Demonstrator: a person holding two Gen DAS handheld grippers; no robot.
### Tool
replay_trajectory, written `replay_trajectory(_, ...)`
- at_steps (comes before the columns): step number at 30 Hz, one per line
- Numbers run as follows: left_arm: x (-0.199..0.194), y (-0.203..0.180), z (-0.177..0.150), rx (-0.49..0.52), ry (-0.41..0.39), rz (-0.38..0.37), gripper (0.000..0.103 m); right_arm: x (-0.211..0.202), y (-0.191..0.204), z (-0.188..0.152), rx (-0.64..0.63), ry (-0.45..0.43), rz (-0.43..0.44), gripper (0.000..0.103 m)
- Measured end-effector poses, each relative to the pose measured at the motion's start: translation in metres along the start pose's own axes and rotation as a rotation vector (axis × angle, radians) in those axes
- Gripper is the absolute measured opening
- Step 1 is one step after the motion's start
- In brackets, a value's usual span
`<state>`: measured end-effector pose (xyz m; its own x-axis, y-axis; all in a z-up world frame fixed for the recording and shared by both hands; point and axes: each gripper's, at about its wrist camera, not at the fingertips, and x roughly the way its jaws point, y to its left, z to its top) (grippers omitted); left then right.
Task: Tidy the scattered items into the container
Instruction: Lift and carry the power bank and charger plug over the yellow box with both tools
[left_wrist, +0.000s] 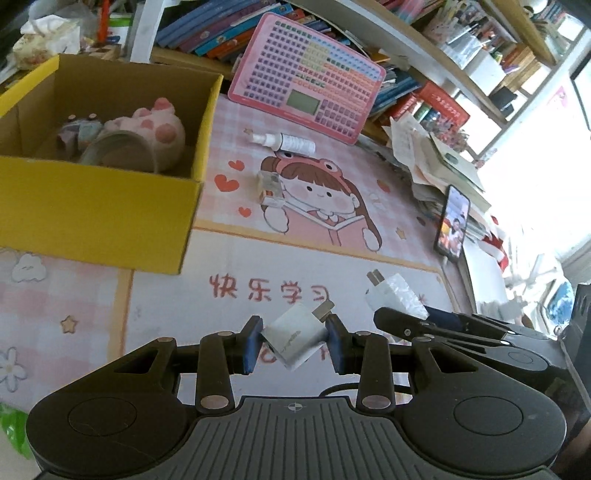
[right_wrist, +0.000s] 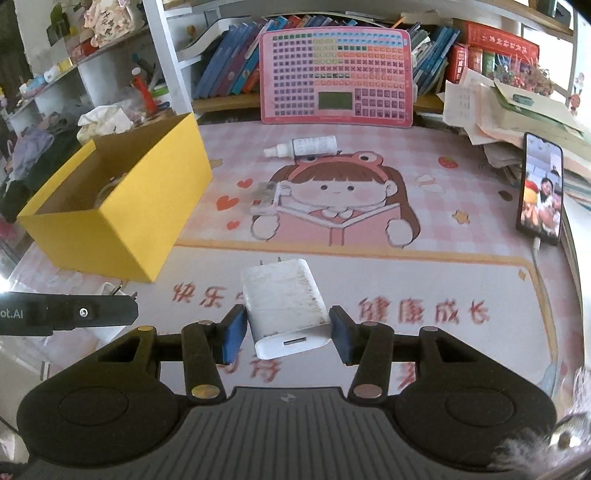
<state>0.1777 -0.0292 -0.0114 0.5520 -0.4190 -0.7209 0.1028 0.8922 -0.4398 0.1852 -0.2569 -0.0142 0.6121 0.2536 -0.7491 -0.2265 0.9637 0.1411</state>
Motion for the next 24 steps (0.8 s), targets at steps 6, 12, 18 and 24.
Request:
replay_trajectory(6,-0.028,0.026,-0.013,0.007,-0.005,-0.029,0.035,-0.016,0.040,-0.020,0.008,-0.009,-0.032,0.046)
replay_trajectory(12,-0.048,0.055,-0.032,-0.015,0.020,-0.070,0.035,-0.032,0.080,-0.046,0.002,-0.013,-0.066,0.046)
replay_trajectory(18,-0.068,0.082,-0.051,-0.043,0.023,-0.087,0.035,-0.041,0.113,-0.071,0.000,0.005,-0.080,0.046)
replay_trajectory(24,-0.086,0.106,-0.064,-0.079,0.018,-0.079,0.035,-0.044,0.144,-0.081,-0.033,0.018,-0.067,0.046)
